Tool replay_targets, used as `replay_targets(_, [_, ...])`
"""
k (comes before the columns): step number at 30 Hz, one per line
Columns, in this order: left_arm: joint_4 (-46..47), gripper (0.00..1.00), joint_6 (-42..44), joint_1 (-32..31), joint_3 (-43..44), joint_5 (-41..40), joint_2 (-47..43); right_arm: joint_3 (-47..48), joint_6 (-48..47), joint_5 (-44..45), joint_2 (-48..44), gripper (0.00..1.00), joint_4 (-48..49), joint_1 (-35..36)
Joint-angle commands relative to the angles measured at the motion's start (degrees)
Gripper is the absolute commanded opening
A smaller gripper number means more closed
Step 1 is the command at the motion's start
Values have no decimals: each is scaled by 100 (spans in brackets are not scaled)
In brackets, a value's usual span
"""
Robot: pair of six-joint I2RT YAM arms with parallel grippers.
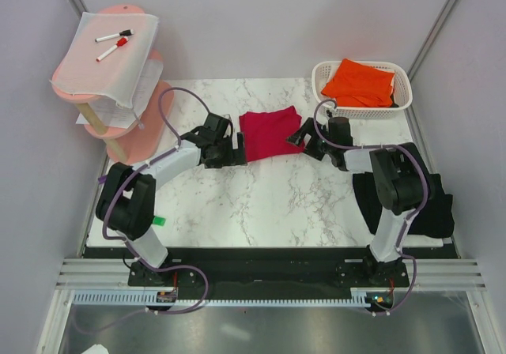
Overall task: Fold and stack the t-shirts
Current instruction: Put the neatly folded tshirt into the corner of the board with the right arm
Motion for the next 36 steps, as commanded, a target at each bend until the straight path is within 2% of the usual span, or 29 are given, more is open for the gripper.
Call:
replay_targets(1, [-49, 100, 217, -15, 119, -206, -238, 161, 379, -36, 922, 98, 78, 100])
replay_targets(5, [-84, 99, 226, -15, 145, -198, -282, 819, 442, 156, 1397, 94, -79, 241])
replay_targets(7, [-102, 99, 235, -15, 154, -198, -299, 996, 424, 201, 1590, 66, -150, 267])
replay_targets(8, [-119, 99, 235, -15, 154, -206, -308, 1136, 459, 210, 1669, 42, -203, 259])
replay_targets(10, [-128, 99, 244, -15, 154, -206, -317, 1190, 451, 201, 1670, 11, -264, 267])
replay_targets(11, [-163, 99, 244, -15, 145, -206, -326, 1156, 363, 262, 1548, 0, -317, 267])
replay_targets(16, [-163, 99, 252, -15, 128, -382, -256, 796, -129, 570, 793, 0, -870, 267])
replay_targets(23, [-172, 99, 244, -15, 198, -312, -10, 119, -929, 1132, -1191, 0, -2065, 267])
replay_targets(25, [-172, 99, 244, -15, 215, -286, 43, -30, -1130, 1360, -1624, 0, -2680, 250])
replay_targets(26, [-163, 99, 235, -15, 224, -277, 69, -83, -1175, 1597, -2061, 0, -3012, 250])
replay_targets(31, [-128, 99, 226, -24, 251, -250, 149, -452, -1229, 1915, -3135, 0, -3893, -22])
replay_targets(36, [-102, 99, 226, -33, 251, -75, 140, -927, -1044, 2143, -3761, 0, -4579, -391])
